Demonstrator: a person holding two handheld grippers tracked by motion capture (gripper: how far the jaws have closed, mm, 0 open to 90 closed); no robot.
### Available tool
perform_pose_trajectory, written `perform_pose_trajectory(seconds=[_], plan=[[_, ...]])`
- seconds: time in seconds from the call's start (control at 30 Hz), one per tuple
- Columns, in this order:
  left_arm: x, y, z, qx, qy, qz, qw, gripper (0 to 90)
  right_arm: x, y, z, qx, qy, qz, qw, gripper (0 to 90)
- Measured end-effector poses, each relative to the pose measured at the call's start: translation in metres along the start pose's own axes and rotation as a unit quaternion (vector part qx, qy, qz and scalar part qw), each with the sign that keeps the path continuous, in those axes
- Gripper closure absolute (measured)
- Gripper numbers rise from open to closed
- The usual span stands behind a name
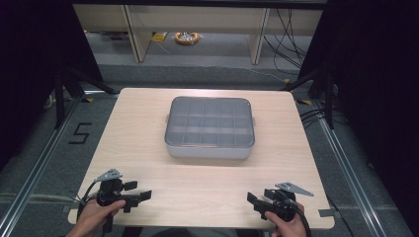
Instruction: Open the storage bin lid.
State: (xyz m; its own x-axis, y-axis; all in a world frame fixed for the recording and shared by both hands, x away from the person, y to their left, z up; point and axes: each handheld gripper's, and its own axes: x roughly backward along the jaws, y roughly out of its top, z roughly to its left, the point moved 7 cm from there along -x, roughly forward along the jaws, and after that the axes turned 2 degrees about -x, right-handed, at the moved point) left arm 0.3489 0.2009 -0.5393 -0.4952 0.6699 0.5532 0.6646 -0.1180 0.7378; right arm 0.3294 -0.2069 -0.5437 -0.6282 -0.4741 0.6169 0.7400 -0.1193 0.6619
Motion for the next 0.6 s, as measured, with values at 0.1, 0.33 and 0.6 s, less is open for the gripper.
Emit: perform_pose_trajectory(seconds=[0.1,0.33,0.6], plan=[[-0.0005,-0.0003,0.0002,0.003,-0.002,0.0,1.0,16.9,-0.0007,0.0017,-0.0037,0.014,0.006,-0.005,0.9999,25.4],[-0.0009,0.0003,0.0,0.004,-0.002,-0.001,1.0,16.8,-0.0019,0.0032,-0.0038,-0.002,0.02,-0.008,0.9998,25.3],[0.0001,0.0064,0.0004,0.013,0.003,-0.017,0.9998,16.9,-0.0032,0.0104,-0.0058,-0.016,0.029,-0.028,0.9991,25.8]])
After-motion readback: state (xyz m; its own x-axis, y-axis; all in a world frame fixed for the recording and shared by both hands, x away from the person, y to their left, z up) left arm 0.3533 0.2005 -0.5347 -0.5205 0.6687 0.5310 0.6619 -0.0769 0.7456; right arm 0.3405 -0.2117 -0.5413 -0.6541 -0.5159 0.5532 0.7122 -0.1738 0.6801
